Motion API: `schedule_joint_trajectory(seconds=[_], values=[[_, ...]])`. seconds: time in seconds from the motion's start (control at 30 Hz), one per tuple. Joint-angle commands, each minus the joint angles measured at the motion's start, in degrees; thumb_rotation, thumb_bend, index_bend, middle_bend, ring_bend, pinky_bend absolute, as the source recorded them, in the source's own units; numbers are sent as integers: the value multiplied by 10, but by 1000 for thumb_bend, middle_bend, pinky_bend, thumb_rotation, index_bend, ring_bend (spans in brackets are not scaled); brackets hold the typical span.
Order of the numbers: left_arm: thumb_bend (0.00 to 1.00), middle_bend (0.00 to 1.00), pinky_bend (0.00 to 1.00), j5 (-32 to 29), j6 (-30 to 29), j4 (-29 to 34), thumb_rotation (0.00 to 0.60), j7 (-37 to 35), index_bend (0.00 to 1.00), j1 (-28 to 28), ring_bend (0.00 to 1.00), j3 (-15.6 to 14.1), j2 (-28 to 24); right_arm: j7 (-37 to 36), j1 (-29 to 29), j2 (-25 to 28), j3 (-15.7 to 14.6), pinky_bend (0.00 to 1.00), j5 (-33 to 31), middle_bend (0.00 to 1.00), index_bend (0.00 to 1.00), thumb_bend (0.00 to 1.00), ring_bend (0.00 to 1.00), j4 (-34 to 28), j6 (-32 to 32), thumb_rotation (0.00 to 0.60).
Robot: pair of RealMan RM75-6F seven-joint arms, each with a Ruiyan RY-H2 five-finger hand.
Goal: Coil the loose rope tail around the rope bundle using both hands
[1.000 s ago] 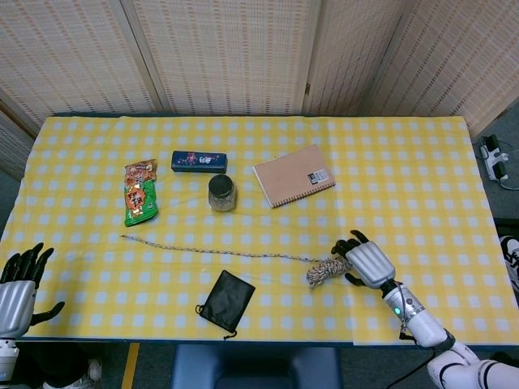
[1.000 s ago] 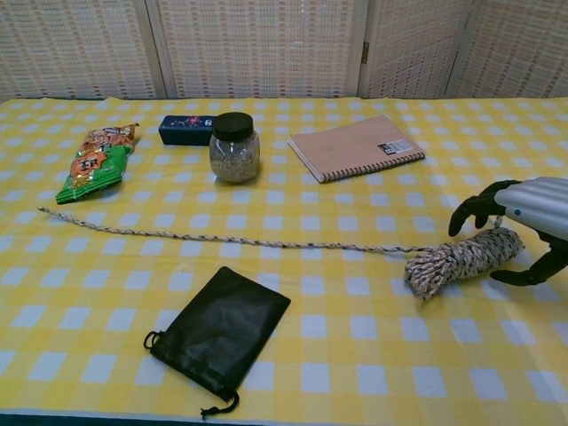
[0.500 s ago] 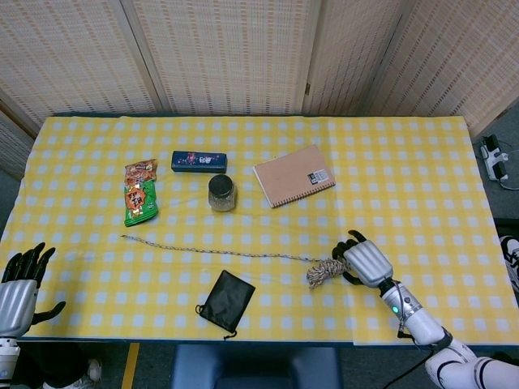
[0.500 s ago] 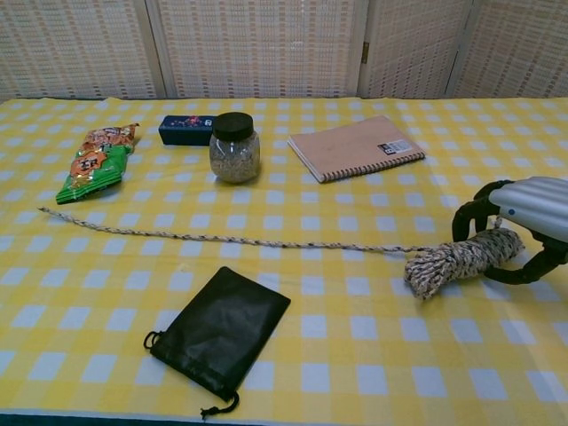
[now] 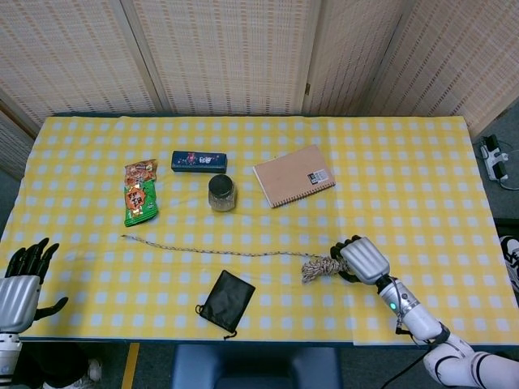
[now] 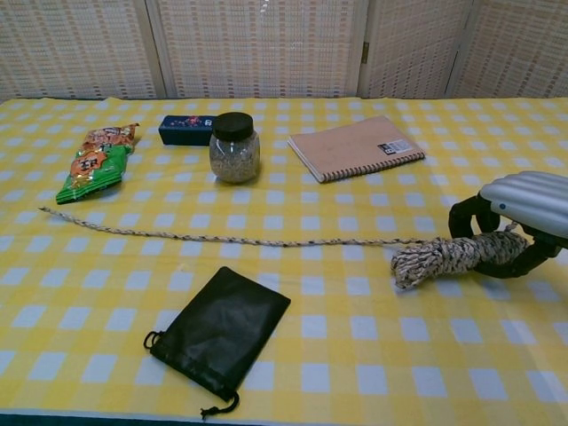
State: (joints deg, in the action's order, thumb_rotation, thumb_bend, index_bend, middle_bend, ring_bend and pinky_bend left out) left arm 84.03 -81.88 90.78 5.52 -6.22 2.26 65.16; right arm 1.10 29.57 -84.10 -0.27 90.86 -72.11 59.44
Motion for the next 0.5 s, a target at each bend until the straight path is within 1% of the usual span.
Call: schedule_joint_trajectory(seconds=[0.03, 0.17, 0.27, 0.3, 0.37, 0.43, 0.5], values=[[204, 0, 0, 17, 2, -4, 600, -9, 1, -12, 34, 4, 0, -11, 2, 2, -1, 445, 6, 571, 668, 517, 538, 2, 7, 600], [207, 16, 8, 41, 6, -14, 600, -24, 43, -37, 82, 16, 5, -41, 5, 7, -1, 462, 19, 590, 691, 537, 554, 5, 26, 600], [217, 95, 68, 54, 17, -24, 600, -43, 116, -59, 143, 25, 11, -60, 7, 15, 2, 474, 28, 599, 705, 547, 570, 4, 43, 600], [220, 117, 82, 58, 26, -28, 600, -47, 133, -70, 157, 28, 13, -64, 9, 19, 4, 478, 32, 602, 709, 547, 572, 3, 50, 600], [228, 186, 121, 67, 41, -36, 600, -53, 199, -89, 209, 32, 16, -67, 11, 26, 8, 480, 36, 606, 716, 550, 574, 0, 57, 600], [229, 224, 149, 70, 64, -49, 600, -72, 270, -113, 245, 39, 27, -67, 16, 34, 12, 482, 36, 608, 720, 552, 576, -9, 59, 600], [231, 244, 166, 64, 97, -67, 600, -86, 308, -137, 263, 43, 39, -63, 22, 43, 17, 482, 34, 608, 720, 553, 579, -20, 55, 600]])
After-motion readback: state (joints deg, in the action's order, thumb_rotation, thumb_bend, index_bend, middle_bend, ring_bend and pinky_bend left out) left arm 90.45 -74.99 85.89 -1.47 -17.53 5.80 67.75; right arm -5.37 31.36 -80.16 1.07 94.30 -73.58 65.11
